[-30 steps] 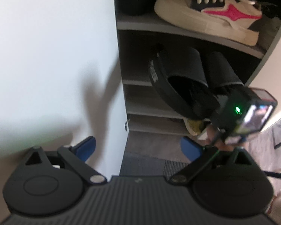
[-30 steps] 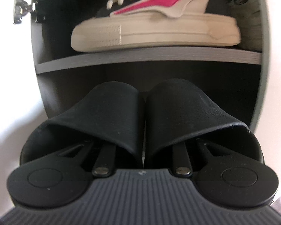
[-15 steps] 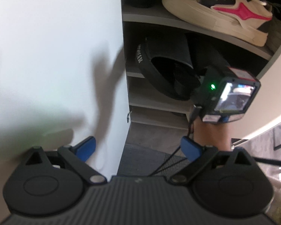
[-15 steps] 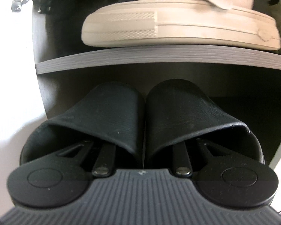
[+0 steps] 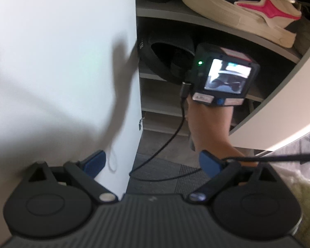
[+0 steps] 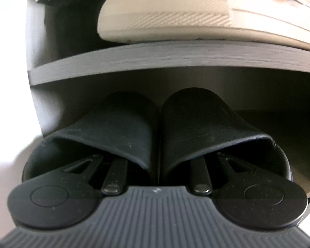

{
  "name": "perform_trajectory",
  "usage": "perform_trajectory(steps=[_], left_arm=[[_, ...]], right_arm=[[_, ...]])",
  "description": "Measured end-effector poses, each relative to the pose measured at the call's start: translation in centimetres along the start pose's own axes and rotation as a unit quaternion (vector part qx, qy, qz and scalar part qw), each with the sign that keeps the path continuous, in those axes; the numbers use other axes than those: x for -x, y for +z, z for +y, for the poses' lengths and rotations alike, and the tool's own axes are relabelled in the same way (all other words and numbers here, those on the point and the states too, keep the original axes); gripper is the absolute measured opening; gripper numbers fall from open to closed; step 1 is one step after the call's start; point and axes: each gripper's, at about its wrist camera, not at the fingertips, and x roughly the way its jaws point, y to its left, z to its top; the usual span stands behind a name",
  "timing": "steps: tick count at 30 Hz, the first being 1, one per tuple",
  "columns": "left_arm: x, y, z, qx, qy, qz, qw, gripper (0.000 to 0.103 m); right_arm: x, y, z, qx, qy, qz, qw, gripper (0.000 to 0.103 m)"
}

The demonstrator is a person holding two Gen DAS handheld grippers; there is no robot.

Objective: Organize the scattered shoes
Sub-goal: 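Push the black slides with the right tool onto the cabinet shelf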

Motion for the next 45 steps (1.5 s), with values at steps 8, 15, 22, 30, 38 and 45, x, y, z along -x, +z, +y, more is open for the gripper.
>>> perform_trajectory(steps=[8, 15, 22, 30, 38, 45], left_arm=[[-0.4, 0.2, 0.3, 0.004, -0.006, 0.005, 1.0000, 0.098], [-1.3, 0.4, 0.6, -0.002, -0.009, 0.010, 0.9999, 0.098], [-1.5, 0.1, 0.7, -0.001, -0.016, 0.012, 0.9998, 0.098], [-1.4, 0.5, 0.9, 0.009, -0.021, 0.012, 0.9997, 0.098], [-1.6, 1.0, 1.1, 0.014, -0.015, 0.011, 0.9997, 0.098], [-1.2, 0.6, 1.2, 0.014, -0.008, 0.011, 0.9998, 0.098]], right_arm=[[-1.2, -1.2, 0.5, 0.023, -0.008, -0.011, 1.000, 0.027], [-4.2, -1.3, 0.7, 0.038, -0.019, -0.020, 0.999, 0.027], [-6.4, -1.2, 1.1, 0.063, -0.019, -0.019, 0.998, 0.030], [-6.5, -1.6, -0.1, 0.064, -0.029, -0.008, 0.998, 0.051], [-3.1, -2.2, -1.0, 0.064, -0.013, 0.014, 0.998, 0.083], [-4.2, -2.0, -0.4, 0.060, -0.007, 0.017, 0.998, 0.083]])
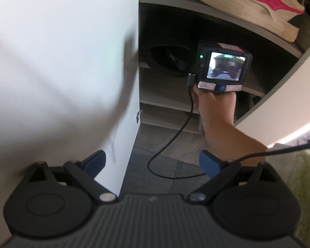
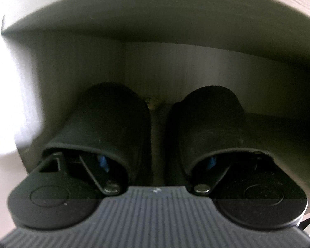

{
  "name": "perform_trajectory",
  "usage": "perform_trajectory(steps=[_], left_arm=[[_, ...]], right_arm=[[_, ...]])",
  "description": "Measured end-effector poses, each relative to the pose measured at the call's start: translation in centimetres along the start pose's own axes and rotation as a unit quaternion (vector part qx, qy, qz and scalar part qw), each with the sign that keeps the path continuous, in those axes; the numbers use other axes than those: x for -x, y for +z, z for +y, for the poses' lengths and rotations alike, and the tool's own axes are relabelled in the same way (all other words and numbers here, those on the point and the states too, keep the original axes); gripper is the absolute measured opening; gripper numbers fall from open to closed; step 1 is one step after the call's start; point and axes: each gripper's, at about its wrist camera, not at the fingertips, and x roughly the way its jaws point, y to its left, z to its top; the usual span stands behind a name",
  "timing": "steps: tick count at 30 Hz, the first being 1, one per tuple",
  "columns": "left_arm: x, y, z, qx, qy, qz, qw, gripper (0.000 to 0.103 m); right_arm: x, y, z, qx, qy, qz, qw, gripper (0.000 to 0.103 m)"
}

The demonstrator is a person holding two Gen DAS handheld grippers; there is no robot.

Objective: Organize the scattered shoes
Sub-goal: 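Push the black slides with the right tool onto the cabinet shelf, then open the right tool, releasing the slides on the shelf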

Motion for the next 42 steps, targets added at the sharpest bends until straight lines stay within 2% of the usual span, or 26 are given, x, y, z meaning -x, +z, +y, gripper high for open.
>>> perform_trajectory(steps=[7, 10, 13, 14, 16, 20, 23, 25, 30, 34, 36, 40, 42], left_arm=[[0.6, -0.2, -0.5, -0.005, 0.000, -0.001, 1.0000, 0.098], [0.5, -0.2, -0.6, -0.010, -0.002, -0.003, 0.9999, 0.098], [0.4, -0.4, -0.8, -0.008, -0.004, -0.001, 1.0000, 0.098], [0.3, -0.4, -0.7, -0.005, -0.006, 0.000, 1.0000, 0.098], [0.3, -0.5, -0.8, -0.003, -0.006, 0.000, 1.0000, 0.098], [0.2, -0.4, -0.3, -0.004, -0.006, 0.000, 1.0000, 0.098], [-0.4, -0.3, -0.1, -0.002, -0.003, 0.003, 1.0000, 0.098], [-0.6, 0.0, 0.1, 0.000, -0.001, 0.002, 1.0000, 0.098], [-0.8, 0.9, 0.4, 0.000, -0.001, 0.002, 1.0000, 0.098], [-0.9, 1.3, 0.4, -0.002, -0.003, -0.007, 1.0000, 0.098], [-0.6, 1.3, 0.5, 0.000, -0.006, -0.011, 0.9999, 0.098], [-0.9, 1.5, 0.7, 0.006, -0.015, -0.013, 0.9998, 0.098], [-1.2, 1.5, 0.5, -0.003, -0.011, -0.017, 0.9998, 0.098]], right_arm=[[-0.6, 2.0, -0.2, -0.008, -0.011, -0.013, 1.000, 0.084], [-2.1, 3.5, 1.1, 0.029, -0.005, -0.018, 0.999, 0.084], [-3.6, 3.9, 1.8, 0.048, 0.018, 0.001, 0.999, 0.084], [-4.0, 3.7, 1.9, 0.047, 0.028, 0.023, 0.998, 0.084], [-4.0, 3.3, 1.9, 0.044, 0.028, 0.023, 0.998, 0.084], [-2.1, 1.1, 1.5, 0.045, 0.021, -0.019, 0.999, 0.085], [-2.1, -0.1, 0.8, -0.007, 0.017, -0.016, 1.000, 0.103], [-2.0, -0.4, 0.7, -0.010, 0.005, -0.021, 1.000, 0.103], [-0.7, -0.2, 1.0, 0.001, 0.017, -0.045, 0.999, 0.103], [1.1, -0.3, 0.8, -0.001, 0.024, -0.037, 0.999, 0.103], [5.1, -1.0, -0.3, -0.008, 0.024, -0.040, 0.999, 0.103], [7.3, 0.1, -2.2, -0.033, 0.009, -0.057, 0.998, 0.103], [8.2, 0.5, -4.0, -0.054, -0.014, -0.063, 0.996, 0.103]])
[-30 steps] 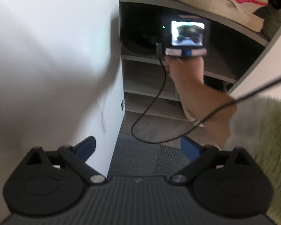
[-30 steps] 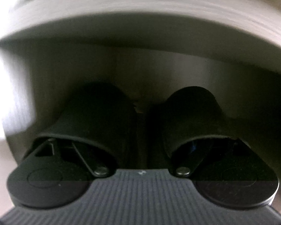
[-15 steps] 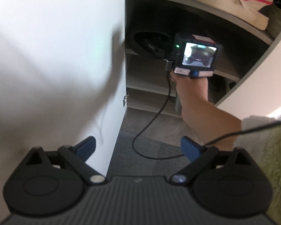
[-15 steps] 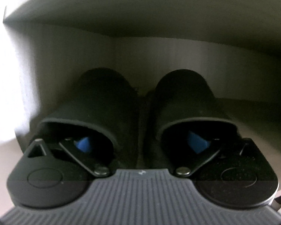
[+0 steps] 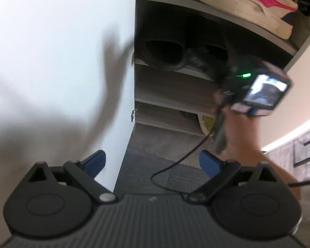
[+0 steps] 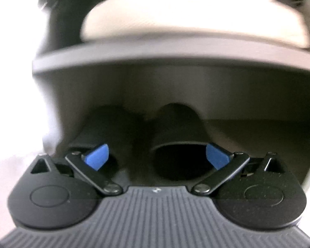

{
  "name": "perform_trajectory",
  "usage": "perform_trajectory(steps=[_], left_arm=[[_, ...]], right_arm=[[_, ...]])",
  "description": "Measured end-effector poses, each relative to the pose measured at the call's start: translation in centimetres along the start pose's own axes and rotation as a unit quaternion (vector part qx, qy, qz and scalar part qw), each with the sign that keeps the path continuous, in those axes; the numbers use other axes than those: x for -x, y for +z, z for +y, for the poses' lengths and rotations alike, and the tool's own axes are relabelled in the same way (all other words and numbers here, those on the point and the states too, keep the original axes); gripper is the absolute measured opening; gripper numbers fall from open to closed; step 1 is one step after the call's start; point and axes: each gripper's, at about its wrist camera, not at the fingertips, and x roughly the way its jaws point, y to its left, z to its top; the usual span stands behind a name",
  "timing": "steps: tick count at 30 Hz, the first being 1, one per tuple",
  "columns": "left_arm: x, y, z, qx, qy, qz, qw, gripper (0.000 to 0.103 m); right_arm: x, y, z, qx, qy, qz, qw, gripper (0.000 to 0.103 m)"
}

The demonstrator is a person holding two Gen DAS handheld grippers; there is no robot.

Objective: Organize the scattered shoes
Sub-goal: 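Open the right tool, releasing the slides on the shelf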

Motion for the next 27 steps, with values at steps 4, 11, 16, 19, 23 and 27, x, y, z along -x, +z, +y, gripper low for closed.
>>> perform_trajectory(steps=[4, 11, 16, 19, 23, 27], left_arm=[[-0.4, -0.4, -0.1, -0.014, 0.000, -0.002, 0.9999, 0.098], [-1.2, -1.9, 0.1, -0.012, 0.000, 0.011, 0.9999, 0.098], [-1.1, -3.3, -0.2, -0.013, 0.004, 0.007, 0.9999, 0.099], [-0.6, -3.8, -0.2, -0.003, 0.004, 0.015, 0.9999, 0.099], [-0.4, -3.4, -1.0, -0.015, 0.002, -0.007, 0.9999, 0.099], [0.3, -2.2, -1.8, -0.023, -0.026, -0.039, 0.9986, 0.099]], right_arm=[[-1.1, 0.7, -4.4, -0.073, -0.011, 0.019, 0.997, 0.103], [-5.2, -0.8, -5.6, -0.089, 0.080, 0.074, 0.990, 0.103], [-5.9, -1.4, -5.4, -0.122, 0.114, 0.078, 0.983, 0.103], [-5.3, -1.7, -5.5, -0.139, 0.122, 0.075, 0.980, 0.103], [-3.3, -1.6, -4.9, -0.132, 0.134, 0.084, 0.979, 0.103], [-1.2, -1.0, -7.6, -0.115, 0.127, 0.084, 0.982, 0.103]])
